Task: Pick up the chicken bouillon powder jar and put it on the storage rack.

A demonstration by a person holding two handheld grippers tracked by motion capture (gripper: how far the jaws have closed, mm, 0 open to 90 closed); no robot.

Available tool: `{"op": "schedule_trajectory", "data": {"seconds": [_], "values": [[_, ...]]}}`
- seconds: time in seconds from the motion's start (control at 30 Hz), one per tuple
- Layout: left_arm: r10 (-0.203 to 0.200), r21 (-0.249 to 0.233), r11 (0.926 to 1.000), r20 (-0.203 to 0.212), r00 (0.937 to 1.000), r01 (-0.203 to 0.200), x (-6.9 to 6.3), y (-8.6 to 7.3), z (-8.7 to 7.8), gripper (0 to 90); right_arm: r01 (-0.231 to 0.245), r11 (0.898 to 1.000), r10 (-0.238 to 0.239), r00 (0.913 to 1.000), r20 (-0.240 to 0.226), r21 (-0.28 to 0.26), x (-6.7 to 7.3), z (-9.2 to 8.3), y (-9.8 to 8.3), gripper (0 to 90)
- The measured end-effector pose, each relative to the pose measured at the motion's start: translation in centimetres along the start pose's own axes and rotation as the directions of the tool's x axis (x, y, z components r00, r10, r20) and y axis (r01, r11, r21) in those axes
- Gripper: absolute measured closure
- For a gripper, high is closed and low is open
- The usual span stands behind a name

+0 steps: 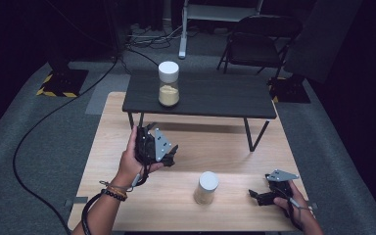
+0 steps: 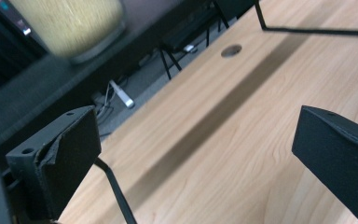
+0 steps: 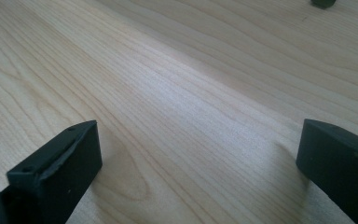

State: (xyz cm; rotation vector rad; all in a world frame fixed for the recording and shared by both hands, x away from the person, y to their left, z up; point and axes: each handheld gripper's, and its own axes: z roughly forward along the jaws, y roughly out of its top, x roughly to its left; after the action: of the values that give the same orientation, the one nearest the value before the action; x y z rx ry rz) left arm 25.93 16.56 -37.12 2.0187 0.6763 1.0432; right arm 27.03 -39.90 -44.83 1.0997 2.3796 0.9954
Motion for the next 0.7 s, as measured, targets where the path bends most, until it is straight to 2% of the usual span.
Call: {"op": "schedule_trajectory", "data": {"seconds": [0.1,0.2,0.43,0.7], "values": [[-0.006,0.016,0.9999,-0.019,0.9998,0.006,-0.7,-0.8,0.2,2.0,0.0,1.0,0.0,1.0,0.0,0.0,0.0,0.0,0.0,0.0],[-0.013,0.031,0.9994,-0.014,0.9998,0.014,-0.9,-1.4,0.3,2.0,0.0,1.0,0.0,1.0,0.0,0.0,0.0,0.0,0.0,0.0],[-0.027,0.073,0.997,0.016,0.9995,0.026,-1.5,-2.8,0.5,2.0,0.0,1.0,0.0,1.0,0.0,0.0,0.0,0.0,0.0,0.0],[-0.038,0.144,0.989,0.037,0.9986,0.033,-2.2,-4.5,0.9,2.1,0.0,1.0,0.0,1.0,0.0,0.0,0.0,0.0,0.0,0.0]]}}
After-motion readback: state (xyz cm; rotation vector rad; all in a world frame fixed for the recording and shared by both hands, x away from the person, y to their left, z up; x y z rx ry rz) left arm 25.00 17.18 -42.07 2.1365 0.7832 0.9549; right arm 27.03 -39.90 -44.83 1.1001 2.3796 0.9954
